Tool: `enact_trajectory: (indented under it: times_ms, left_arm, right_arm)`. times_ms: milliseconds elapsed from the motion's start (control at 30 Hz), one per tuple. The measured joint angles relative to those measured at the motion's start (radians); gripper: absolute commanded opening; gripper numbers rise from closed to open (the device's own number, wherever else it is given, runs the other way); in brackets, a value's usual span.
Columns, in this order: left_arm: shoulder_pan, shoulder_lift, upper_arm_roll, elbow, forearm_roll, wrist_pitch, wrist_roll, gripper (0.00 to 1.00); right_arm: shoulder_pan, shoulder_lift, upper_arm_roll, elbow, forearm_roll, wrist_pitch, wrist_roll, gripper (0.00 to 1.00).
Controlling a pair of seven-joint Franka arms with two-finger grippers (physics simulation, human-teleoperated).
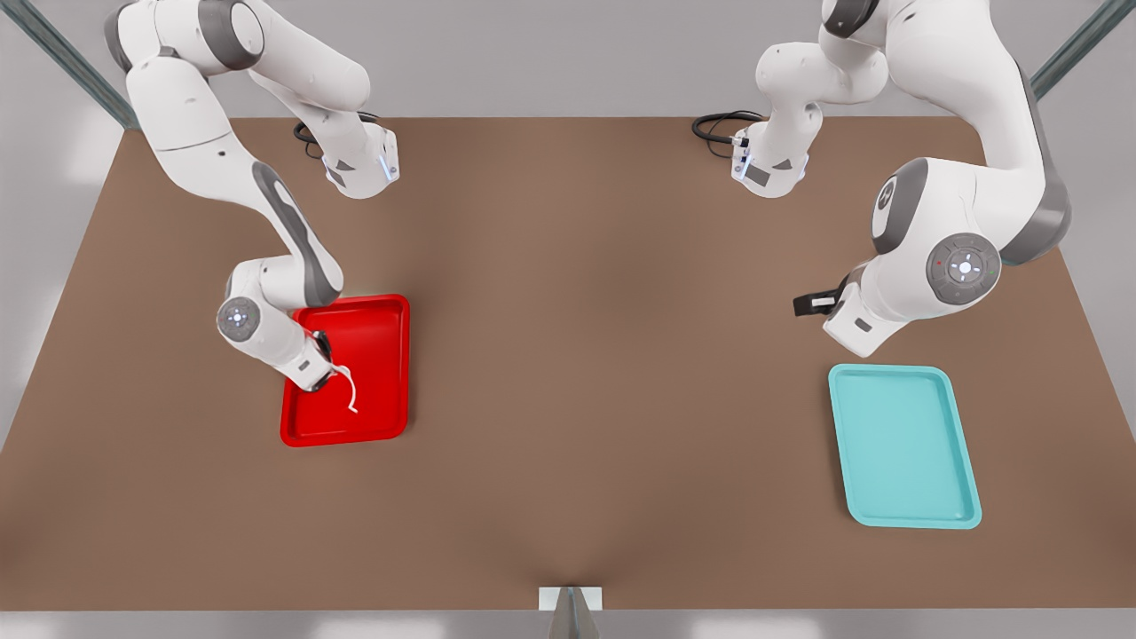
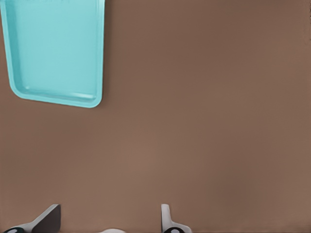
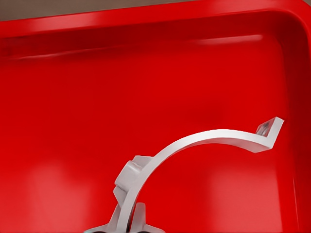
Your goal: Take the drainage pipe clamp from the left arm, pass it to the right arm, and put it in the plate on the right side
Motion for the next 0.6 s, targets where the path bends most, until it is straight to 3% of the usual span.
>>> enact_trajectory:
  times_ms: [33, 67, 100, 400, 600]
  left_arm:
    - [0.000, 0.000, 0.000, 0.000, 0.000, 0.000, 0.010, 1.00]
    - [0.000, 0.000, 0.000, 0.000, 0.001, 0.001, 0.020, 1.00]
    - [0.000, 0.000, 0.000, 0.000, 0.001, 0.001, 0.029, 1.00]
    - [0.000, 0.002, 0.000, 0.000, 0.003, 0.008, 0.093, 1.00]
    - [0.000, 0.001, 0.000, 0.000, 0.008, 0.009, 0.121, 1.00]
  right_arm:
    - [0.001, 0.005, 0.000, -0.002, 0.001, 0.008, -0.001, 0.24]
    - [0.002, 0.010, 0.000, -0.002, 0.001, 0.015, -0.001, 0.55]
    - [0.004, 0.012, 0.000, -0.004, 0.002, 0.021, 0.000, 1.00]
    - [0.006, -0.017, 0.026, 0.010, 0.001, 0.035, 0.009, 1.00]
    - [0.040, 0.015, 0.065, 0.444, 0.048, -0.272, 0.120, 1.00]
